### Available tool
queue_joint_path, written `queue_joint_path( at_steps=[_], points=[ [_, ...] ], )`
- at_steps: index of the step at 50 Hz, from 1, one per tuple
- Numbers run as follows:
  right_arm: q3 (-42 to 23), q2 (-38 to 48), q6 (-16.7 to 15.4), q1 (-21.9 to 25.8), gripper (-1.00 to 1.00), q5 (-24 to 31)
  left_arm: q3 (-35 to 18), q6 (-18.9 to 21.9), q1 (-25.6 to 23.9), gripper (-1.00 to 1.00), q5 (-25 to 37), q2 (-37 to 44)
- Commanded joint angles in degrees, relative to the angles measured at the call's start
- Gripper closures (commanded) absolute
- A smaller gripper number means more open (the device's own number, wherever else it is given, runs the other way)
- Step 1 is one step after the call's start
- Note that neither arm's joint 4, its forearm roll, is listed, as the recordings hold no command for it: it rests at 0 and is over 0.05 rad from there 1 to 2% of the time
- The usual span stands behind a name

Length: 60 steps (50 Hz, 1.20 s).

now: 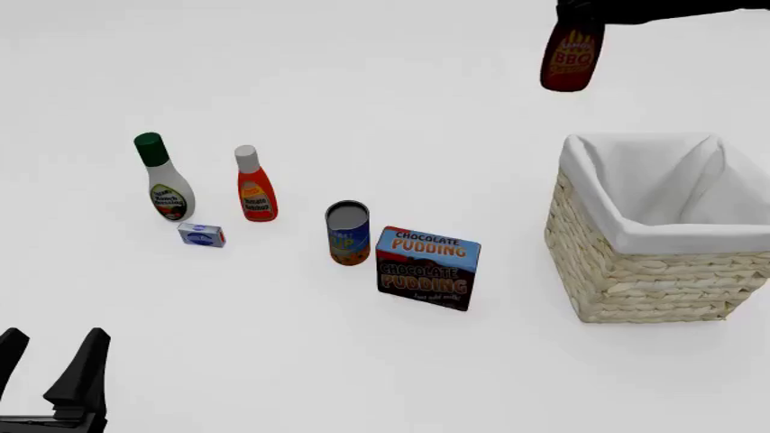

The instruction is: Pick the bbq sauce and place it in the basket.

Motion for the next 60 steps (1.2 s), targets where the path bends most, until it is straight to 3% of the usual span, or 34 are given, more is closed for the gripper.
queue_joint_path(
  at_steps=[1,30,60],
  points=[
    [2.7,-3.7,0.8,-2.6,1.00,-0.3,0.0,0.0,0.0,-1.00,0.0,0.0],
    [13.5,-11.6,1.6,-10.7,1.00,-3.1,0.0,0.0,0.0,-1.00,0.0,0.0],
    [24.2,-13.0,2.7,-16.8,1.00,-9.1,0.0,0.0,0.0,-1.00,0.0,0.0]
  ],
)
